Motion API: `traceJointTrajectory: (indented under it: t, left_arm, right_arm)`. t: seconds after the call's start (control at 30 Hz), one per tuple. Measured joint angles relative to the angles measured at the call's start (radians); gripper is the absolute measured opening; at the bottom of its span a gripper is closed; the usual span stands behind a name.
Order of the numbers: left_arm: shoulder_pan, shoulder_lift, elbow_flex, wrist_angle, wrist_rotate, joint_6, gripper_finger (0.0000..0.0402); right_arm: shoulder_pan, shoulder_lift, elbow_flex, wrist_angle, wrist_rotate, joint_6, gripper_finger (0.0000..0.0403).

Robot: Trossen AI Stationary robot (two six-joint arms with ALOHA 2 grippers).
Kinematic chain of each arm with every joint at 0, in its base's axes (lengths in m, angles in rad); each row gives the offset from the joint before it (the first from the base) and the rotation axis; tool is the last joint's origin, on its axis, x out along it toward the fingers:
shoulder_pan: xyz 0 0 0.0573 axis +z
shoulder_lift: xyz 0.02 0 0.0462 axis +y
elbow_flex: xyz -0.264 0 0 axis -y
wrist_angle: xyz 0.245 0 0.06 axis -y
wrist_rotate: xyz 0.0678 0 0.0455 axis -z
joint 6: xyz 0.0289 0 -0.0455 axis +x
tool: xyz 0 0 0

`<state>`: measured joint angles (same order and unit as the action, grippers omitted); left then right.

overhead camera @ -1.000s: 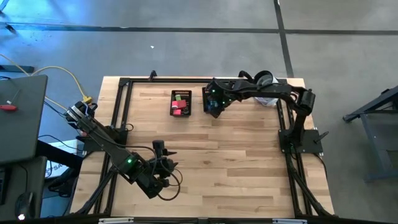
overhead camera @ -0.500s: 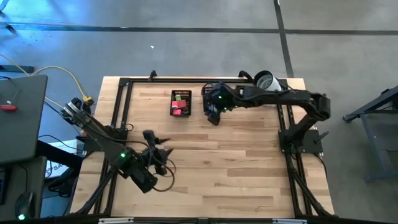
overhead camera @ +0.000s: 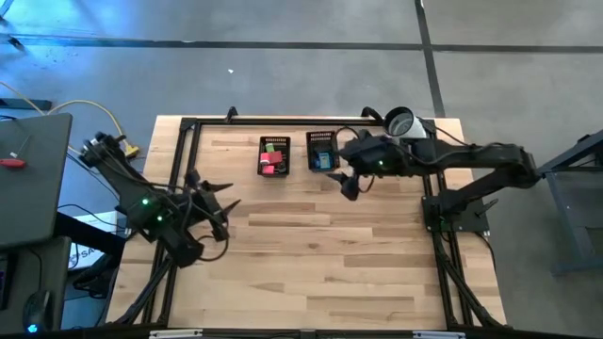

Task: Pick & Place Office items
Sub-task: Return to Home Position

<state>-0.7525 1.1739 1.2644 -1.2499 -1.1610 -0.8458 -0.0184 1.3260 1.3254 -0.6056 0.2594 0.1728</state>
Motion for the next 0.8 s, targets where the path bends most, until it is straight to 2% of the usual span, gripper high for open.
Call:
traceJointTrajectory:
  t: [0.07,0.23,0.33,0.47,0.7,0.8]
  left_arm:
    - [-0.004,-0.024,-0.014,-0.009,0.000,-0.002,0.0200]
    - [-0.003,-0.118,-0.116,-0.053,0.003,-0.093,0.0199]
    - [-0.003,-0.177,-0.171,-0.080,0.003,-0.146,0.0188]
    - [-0.003,-0.238,-0.182,-0.077,0.001,-0.147,0.0144]
    - [-0.025,-0.279,-0.182,-0.076,0.004,-0.122,0.0013]
    - [-0.038,-0.278,-0.182,-0.076,0.009,-0.120,0.0005]
  right_arm:
    - [0.028,-0.010,0.000,-0.052,0.030,0.023,0.0305]
    - [0.122,-0.015,-0.001,-0.115,0.186,0.055,0.0302]
    - [0.171,-0.017,-0.001,-0.140,0.289,0.071,0.0281]
    - [0.213,-0.032,-0.001,-0.189,0.395,0.096,0.0208]
    - [0.236,-0.057,-0.001,-0.253,0.469,0.122,0.0022]
    - [0.235,-0.057,-0.001,-0.273,0.471,0.141,0.0008]
